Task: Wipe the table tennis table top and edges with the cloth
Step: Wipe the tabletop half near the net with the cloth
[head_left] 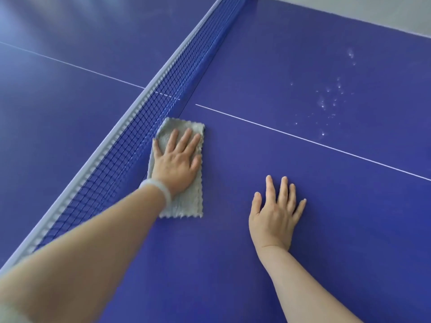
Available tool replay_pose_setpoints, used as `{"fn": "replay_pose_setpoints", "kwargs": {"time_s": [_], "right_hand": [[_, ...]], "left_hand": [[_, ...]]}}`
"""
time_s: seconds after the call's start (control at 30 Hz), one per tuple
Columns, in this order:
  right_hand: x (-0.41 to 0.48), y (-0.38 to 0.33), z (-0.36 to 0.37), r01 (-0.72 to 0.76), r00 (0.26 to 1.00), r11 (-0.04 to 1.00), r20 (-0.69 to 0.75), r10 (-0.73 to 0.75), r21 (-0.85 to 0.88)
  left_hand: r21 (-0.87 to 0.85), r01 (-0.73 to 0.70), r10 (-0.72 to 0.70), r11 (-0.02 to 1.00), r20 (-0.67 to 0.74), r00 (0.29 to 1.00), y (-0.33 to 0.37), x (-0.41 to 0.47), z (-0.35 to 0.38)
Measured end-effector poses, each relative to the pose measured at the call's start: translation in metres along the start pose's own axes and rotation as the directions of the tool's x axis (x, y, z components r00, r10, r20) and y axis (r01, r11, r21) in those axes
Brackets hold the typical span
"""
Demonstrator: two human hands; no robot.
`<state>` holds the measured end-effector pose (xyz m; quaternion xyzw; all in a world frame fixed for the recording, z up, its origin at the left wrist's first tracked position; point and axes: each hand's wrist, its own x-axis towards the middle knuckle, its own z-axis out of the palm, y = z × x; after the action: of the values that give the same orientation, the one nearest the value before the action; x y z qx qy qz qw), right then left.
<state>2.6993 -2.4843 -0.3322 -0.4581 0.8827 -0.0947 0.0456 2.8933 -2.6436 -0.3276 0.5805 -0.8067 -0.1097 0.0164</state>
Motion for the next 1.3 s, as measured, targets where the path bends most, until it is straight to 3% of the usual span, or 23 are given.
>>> {"fn": "replay_pose_setpoints", "kwargs": {"time_s": [0.17,0.3,0.43,0.5,0.63,0.83,1.0,1.13,1.3], "right_hand": [[0.000,-0.002,0.000,-0.001,1.000,1.000,0.013,0.001,0.009],[-0.001,-0.002,-0.002,-0.002,1.000,0.999,0.021,0.001,0.036],[-0.002,-0.001,-0.005,0.004,1.000,0.999,0.026,-0.006,0.045],[-0.002,-0.001,-0.005,0.006,1.000,0.999,0.023,-0.007,0.048],[0.000,0.001,-0.001,0.018,1.000,0.999,0.017,-0.018,0.043],[-0.001,0.001,-0.004,0.054,0.993,0.998,0.105,-0.051,-0.023],[-0.080,-0.004,-0.018,0.352,0.932,0.935,0.114,-0.345,-0.045],[-0.205,-0.013,-0.004,0.295,0.951,0.955,0.086,-0.297,0.038],[-0.216,-0.015,-0.005,0.267,0.959,0.963,0.112,-0.262,-0.035]], "left_hand": [[-0.011,0.071,-0.071,0.997,-0.029,0.997,0.005,-0.034,0.000],[0.023,0.096,-0.094,0.995,-0.075,0.993,0.011,-0.147,0.010],[0.000,0.067,-0.067,0.998,-0.040,0.997,0.033,-0.274,0.029],[-0.007,0.036,-0.036,0.999,0.005,0.999,0.034,-0.298,0.034],[-0.011,-0.065,0.065,0.998,0.041,0.997,0.024,-0.245,0.023],[0.009,0.019,-0.019,1.000,0.037,0.999,0.021,-0.186,0.017],[-0.008,0.018,-0.018,1.000,0.038,0.999,0.022,-0.186,0.015],[-0.006,0.020,-0.019,1.000,0.050,0.999,0.021,-0.186,0.016],[-0.021,-0.042,0.043,0.999,0.050,0.998,0.015,-0.189,0.016]]}}
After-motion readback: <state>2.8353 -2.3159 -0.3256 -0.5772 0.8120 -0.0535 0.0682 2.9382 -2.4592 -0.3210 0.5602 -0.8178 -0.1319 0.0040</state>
